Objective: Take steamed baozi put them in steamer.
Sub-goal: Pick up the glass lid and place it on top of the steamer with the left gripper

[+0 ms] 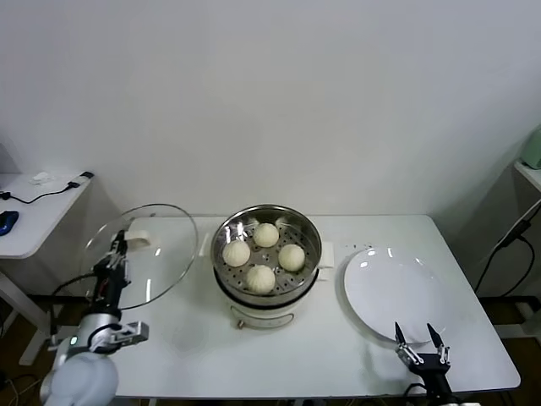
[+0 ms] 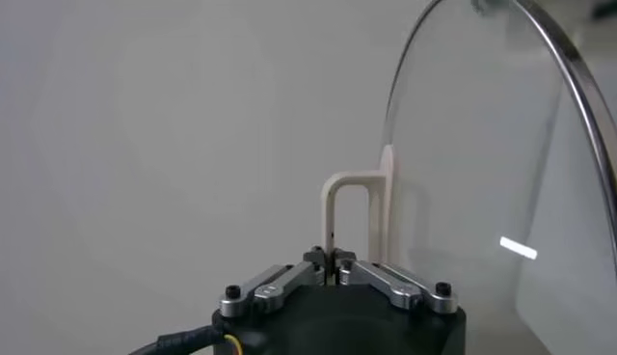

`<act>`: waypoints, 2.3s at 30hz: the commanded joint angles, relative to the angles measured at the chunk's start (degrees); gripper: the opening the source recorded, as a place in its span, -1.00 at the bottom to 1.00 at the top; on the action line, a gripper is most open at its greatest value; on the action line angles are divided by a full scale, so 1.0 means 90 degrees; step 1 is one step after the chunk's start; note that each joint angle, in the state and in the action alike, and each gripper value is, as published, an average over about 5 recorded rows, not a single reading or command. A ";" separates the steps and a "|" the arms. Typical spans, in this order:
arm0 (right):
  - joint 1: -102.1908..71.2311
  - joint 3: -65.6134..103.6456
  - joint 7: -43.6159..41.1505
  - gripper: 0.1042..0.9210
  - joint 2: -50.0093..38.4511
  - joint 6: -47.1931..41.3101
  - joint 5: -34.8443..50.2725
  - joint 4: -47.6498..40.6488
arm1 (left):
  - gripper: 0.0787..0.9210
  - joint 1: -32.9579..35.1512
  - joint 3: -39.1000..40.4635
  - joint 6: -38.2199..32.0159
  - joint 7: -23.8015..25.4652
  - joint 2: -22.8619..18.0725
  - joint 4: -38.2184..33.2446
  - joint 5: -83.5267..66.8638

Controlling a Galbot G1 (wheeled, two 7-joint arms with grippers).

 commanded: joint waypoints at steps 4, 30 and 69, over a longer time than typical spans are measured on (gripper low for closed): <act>-0.0039 0.0020 0.0007 0.76 0.0079 -0.0017 -0.0156 0.0040 | -0.87 -0.1667 0.3000 0.2109 0.1935 -0.0325 -0.0862 0.1671; -0.0155 0.0154 -0.0005 0.76 0.0061 0.0121 -0.0132 0.0002 | -0.87 -0.2585 0.4683 0.2349 0.2269 -0.2685 0.1179 0.3561; -0.0105 0.0147 -0.0079 0.76 0.0044 0.0350 -0.0133 -0.0188 | -0.87 -0.2540 0.4059 0.2139 0.1644 -0.2480 0.1883 0.3523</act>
